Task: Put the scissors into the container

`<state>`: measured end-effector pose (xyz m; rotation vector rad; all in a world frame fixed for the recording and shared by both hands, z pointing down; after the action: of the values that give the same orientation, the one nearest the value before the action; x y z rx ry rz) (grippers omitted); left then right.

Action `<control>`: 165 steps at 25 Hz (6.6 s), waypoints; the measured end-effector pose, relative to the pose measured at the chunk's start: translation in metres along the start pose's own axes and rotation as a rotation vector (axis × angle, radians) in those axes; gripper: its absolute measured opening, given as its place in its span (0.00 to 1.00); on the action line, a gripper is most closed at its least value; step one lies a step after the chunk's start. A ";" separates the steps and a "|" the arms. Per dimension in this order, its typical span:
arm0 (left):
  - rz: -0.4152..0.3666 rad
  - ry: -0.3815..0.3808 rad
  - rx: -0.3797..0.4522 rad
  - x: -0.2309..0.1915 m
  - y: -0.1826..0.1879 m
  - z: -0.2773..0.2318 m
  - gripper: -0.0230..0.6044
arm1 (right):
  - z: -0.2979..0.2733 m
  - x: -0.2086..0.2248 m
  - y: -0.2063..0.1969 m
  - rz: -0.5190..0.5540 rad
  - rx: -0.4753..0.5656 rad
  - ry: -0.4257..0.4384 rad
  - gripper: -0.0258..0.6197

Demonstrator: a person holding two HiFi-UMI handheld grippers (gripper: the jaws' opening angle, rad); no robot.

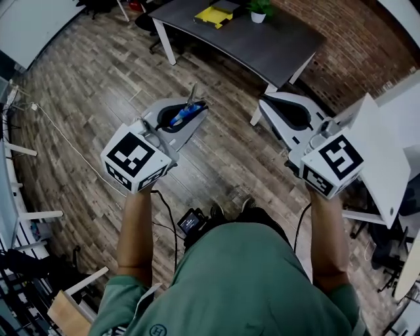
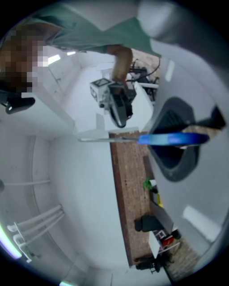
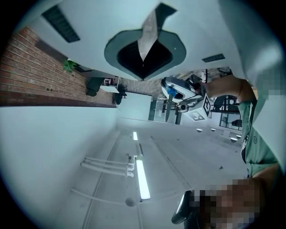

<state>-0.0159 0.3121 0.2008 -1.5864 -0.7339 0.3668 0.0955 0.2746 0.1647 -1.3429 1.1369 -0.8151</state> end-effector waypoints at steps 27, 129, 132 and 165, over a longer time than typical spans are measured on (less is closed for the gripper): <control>0.065 0.121 -0.138 -0.172 -0.024 -0.138 0.08 | -0.117 0.216 -0.025 -0.055 0.082 0.126 0.05; 0.189 -0.315 -0.420 -0.715 -0.259 -0.501 0.09 | -0.533 0.672 -0.203 -0.343 -0.102 -0.250 0.05; 0.192 -0.317 -0.467 -0.711 -0.283 -0.511 0.09 | -0.537 0.680 -0.221 -0.359 -0.119 -0.245 0.05; 0.208 -0.308 -0.716 -0.697 -0.416 -0.571 0.09 | -0.553 0.684 -0.335 -0.520 -0.241 -0.184 0.05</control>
<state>-0.2791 -0.5699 0.5713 -2.3241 -1.0081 0.5462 -0.1727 -0.5790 0.4560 -1.9179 0.7633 -0.9155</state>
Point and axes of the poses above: the fingertips, and each gripper's own axes: z backward along the fingers, x to its right, y out of its top, the point moved 2 cm from there along z, backward along the fingers, and after that the axes turned 4 degrees about x, right-handed, at the moved point
